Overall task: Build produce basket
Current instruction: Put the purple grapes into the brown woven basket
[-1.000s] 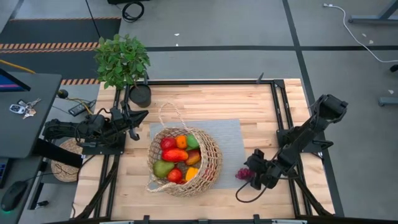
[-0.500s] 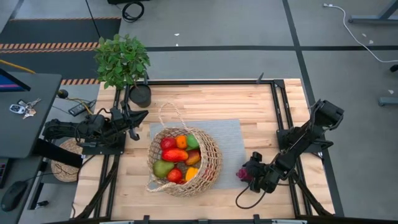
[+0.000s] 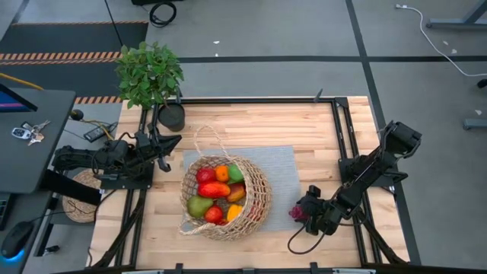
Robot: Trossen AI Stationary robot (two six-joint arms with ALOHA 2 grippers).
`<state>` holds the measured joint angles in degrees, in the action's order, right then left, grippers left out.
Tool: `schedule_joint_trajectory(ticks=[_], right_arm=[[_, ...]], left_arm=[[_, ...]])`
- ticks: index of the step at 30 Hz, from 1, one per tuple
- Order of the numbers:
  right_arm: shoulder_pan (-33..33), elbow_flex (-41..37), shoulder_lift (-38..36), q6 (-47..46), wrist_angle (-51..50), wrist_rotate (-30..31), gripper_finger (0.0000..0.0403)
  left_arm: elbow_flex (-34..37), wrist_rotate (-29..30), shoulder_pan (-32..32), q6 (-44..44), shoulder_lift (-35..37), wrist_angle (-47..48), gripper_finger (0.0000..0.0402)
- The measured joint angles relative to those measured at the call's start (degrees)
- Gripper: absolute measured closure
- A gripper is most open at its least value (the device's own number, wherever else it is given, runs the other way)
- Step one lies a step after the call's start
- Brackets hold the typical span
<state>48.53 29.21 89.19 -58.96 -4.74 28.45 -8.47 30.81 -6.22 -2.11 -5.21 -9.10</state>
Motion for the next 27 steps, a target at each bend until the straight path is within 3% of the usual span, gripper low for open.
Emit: schedule_joint_trajectory(ticks=[11, 21, 27], right_arm=[[-0.01, 0.04, 0.02, 0.17, -0.14, 0.02, 0.0062], [-0.02, 3.08, 0.15, 3.00, -5.33, -1.00, 0.0170], [0.03, 5.08, 0.22, 3.31, -7.01, -1.54, 0.0196]], left_arm=[[0.00, 0.01, -0.01, -0.02, 0.00, 0.00, 0.0368], [0.00, 0.02, -0.02, -0.02, 0.00, -0.01, 0.0376], [0.00, 0.02, 0.00, -0.04, 0.00, 0.00, 0.0369]])
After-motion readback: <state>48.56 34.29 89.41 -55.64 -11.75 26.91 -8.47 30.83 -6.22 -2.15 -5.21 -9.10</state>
